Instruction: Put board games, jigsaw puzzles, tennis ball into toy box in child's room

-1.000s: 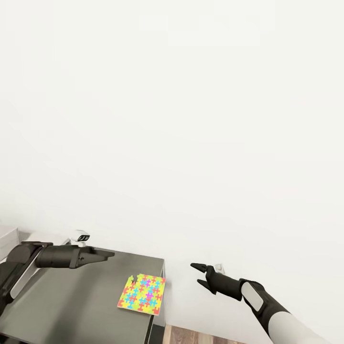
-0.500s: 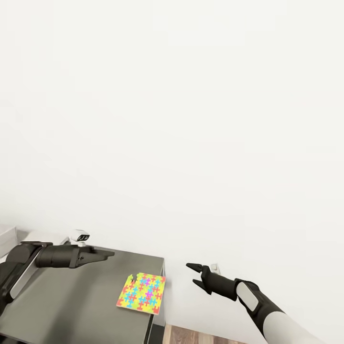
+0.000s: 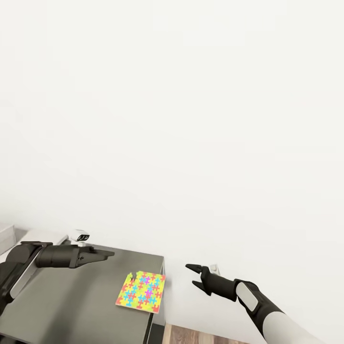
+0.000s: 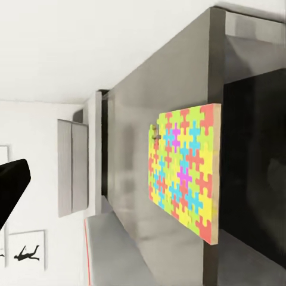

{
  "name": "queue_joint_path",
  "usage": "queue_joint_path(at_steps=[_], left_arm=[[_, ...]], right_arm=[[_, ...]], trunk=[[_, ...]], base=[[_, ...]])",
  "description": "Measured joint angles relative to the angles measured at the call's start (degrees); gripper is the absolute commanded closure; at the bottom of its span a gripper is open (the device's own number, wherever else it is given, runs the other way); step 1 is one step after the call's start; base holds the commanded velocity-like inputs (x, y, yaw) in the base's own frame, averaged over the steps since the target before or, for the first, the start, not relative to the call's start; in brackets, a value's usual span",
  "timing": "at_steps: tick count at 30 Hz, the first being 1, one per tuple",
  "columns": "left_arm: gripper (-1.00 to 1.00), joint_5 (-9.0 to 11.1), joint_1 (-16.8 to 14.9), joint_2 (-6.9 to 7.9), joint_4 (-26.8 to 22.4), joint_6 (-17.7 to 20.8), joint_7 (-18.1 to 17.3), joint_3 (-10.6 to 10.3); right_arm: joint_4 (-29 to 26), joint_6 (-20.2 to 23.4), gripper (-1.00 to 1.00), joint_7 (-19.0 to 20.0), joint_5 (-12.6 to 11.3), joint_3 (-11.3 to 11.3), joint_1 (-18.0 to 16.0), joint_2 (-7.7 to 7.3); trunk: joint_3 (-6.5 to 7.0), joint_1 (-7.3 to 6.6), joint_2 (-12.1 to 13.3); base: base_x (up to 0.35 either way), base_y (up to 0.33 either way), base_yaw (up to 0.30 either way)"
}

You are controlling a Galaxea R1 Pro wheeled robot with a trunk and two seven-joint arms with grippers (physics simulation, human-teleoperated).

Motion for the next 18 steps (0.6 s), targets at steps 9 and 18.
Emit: queue_joint_path(at_steps=[9, 18], left_arm=[[-1.00, 0.00, 0.00, 0.00, 0.00, 0.00, 0.00, 0.00], [-1.00, 0.00, 0.00, 0.00, 0.00, 0.00, 0.00, 0.00]], right_arm=[[0.03, 2.20, -1.00, -0.16, -0.18, -0.27, 0.00, -0.13], [0.03, 2.47, -1.00, -0.17, -0.08, -0.28, 0.00, -0.07]], trunk=[[-1.62, 1.98, -3.61], [-3.24, 3.96, -7.23]], base=[[0.000, 0.000, 0.000], [0.000, 0.000, 0.000]])
